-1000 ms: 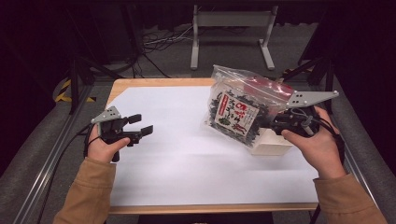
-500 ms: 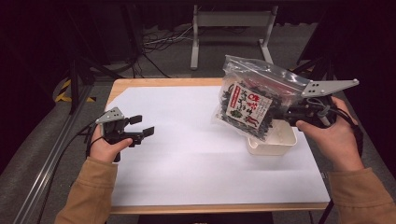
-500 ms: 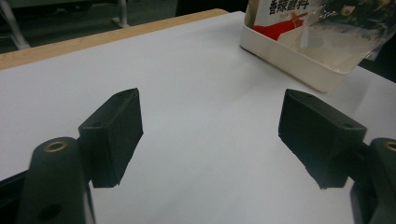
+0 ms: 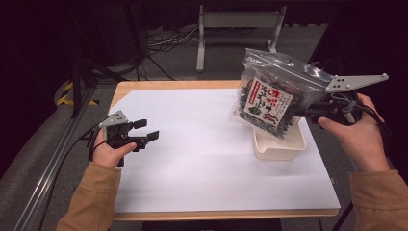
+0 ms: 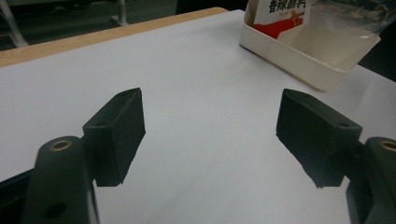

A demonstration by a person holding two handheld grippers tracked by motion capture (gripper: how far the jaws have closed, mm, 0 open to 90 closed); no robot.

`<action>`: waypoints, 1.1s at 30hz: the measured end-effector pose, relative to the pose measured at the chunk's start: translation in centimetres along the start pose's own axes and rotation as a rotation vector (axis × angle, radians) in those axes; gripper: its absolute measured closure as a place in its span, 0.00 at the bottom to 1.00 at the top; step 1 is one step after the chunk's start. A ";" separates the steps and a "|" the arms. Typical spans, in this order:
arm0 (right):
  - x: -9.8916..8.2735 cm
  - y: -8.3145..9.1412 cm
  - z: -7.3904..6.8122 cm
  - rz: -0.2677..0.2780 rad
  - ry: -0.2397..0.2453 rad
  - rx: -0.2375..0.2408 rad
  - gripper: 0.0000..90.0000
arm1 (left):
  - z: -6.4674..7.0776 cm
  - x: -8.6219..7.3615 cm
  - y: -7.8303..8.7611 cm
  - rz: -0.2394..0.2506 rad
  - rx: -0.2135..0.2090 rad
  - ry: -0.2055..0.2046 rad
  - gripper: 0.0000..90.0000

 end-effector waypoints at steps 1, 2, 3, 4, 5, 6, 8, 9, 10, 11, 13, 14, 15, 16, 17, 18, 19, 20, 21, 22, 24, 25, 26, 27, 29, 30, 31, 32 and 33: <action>-0.1 0.1 0.2 -0.002 -0.001 -0.006 0.88 | 0.0 0.0 0.0 -0.002 0.000 -0.002 0.27; -0.1 0.1 0.4 -0.005 -0.001 -0.009 0.88 | 0.0 0.0 0.0 -0.006 -0.001 0.003 0.27; -0.2 0.2 0.6 -0.007 0.001 -0.017 0.88 | 0.0 -0.1 -0.1 -0.007 -0.001 -0.001 0.27; -0.3 0.2 0.8 -0.010 0.001 -0.023 0.88 | -0.1 -0.1 -0.1 -0.007 0.001 -0.004 0.27; -0.4 0.3 1.0 -0.011 0.001 -0.030 0.88 | 0.0 -0.1 -0.1 -0.006 0.001 -0.003 0.27; -0.5 0.3 1.2 -0.013 -0.003 -0.036 0.88 | 0.0 -0.1 -0.1 -0.008 -0.001 0.002 0.27; -0.7 0.3 1.5 -0.019 -0.008 -0.045 0.88 | 0.0 -0.1 -0.1 -0.009 -0.001 0.005 0.27; -0.9 0.3 1.7 -0.026 -0.014 -0.055 0.88 | 0.0 -0.1 -0.2 -0.011 0.000 0.000 0.27; -1.0 0.2 1.9 -0.034 -0.017 -0.066 0.88 | -0.1 -0.1 -0.2 -0.008 0.001 -0.002 0.27; -1.1 0.2 2.1 -0.042 -0.014 -0.076 0.88 | -0.1 -0.2 -0.3 -0.012 0.001 -0.009 0.27; -1.4 0.0 2.4 -0.060 -0.014 -0.096 0.88 | -0.1 -0.2 -0.3 -0.015 -0.001 -0.001 0.27; -1.5 -0.1 2.6 -0.067 -0.016 -0.101 0.88 | -0.1 -0.2 -0.3 -0.015 -0.001 -0.001 0.27; -1.5 -0.1 2.6 -0.067 -0.016 -0.101 0.88 | -0.1 -0.2 -0.3 -0.015 -0.001 -0.001 0.27; -1.6 -0.2 2.7 -0.078 -0.018 -0.105 0.88 | -0.1 -0.2 -0.3 -0.012 0.001 -0.005 0.27; -1.7 -0.2 2.8 -0.084 -0.020 -0.110 0.88 | -0.1 -0.2 -0.3 -0.012 0.000 -0.005 0.27; -1.8 -0.3 2.9 -0.090 -0.022 -0.114 0.88 | -0.2 -0.2 -0.2 -0.013 0.001 -0.001 0.27; -2.0 -0.4 3.0 -0.101 -0.026 -0.118 0.88 | -0.2 -0.3 -0.2 -0.012 0.002 0.003 0.27; -2.1 -0.4 3.1 -0.111 -0.039 -0.126 0.88 | -0.2 -0.3 -0.2 -0.012 0.002 0.004 0.27; -2.2 -0.5 3.1 -0.122 -0.048 -0.128 0.88 | -0.2 -0.3 -0.2 -0.013 0.002 0.004 0.27; -2.3 -0.5 3.1 -0.132 -0.057 -0.131 0.88 | -0.2 -0.3 -0.2 -0.014 0.001 0.001 0.27; -2.5 -0.7 3.2 -0.155 -0.059 -0.145 0.88 | -0.2 -0.3 -0.2 -0.015 0.000 -0.002 0.27; -2.5 -0.8 3.2 -0.165 -0.062 -0.150 0.88 | -0.2 -0.3 -0.3 -0.013 0.002 -0.002 0.27; -2.6 -0.9 3.3 -0.174 -0.059 -0.158 0.88 | -0.2 -0.3 -0.3 -0.012 0.002 -0.003 0.27; -2.8 -1.1 3.5 -0.186 -0.060 -0.165 0.88 | -0.2 -0.3 -0.3 -0.012 0.003 -0.004 0.27; -3.0 -1.5 3.5 -0.193 -0.083 -0.163 0.88 | -0.1 -0.3 -0.3 -0.012 0.003 -0.003 0.27; -3.1 -1.6 3.7 -0.194 -0.080 -0.161 0.88 | -0.1 -0.3 -0.3 -0.012 0.002 -0.004 0.27; -3.2 -1.7 3.7 -0.199 -0.085 -0.159 0.88 | -0.2 -0.3 -0.3 -0.012 0.002 -0.004 0.27; -3.3 -1.9 3.7 -0.203 -0.084 -0.159 0.88 | -0.2 -0.3 -0.3 -0.014 0.001 -0.003 0.27; -3.4 -2.0 3.7 -0.209 -0.089 -0.156 0.88 | -0.2 -0.3 -0.3 -0.011 0.002 -0.003 0.27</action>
Point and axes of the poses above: each handheld gripper's, and its own axes: y roughly backward along the jaws, x roughly out of its top, z roughly to its right, the point moved 4 cm from there along -y, roughly forward along the jaws, and after that the axes turned 1 degree about z, right-handed, at the moved point
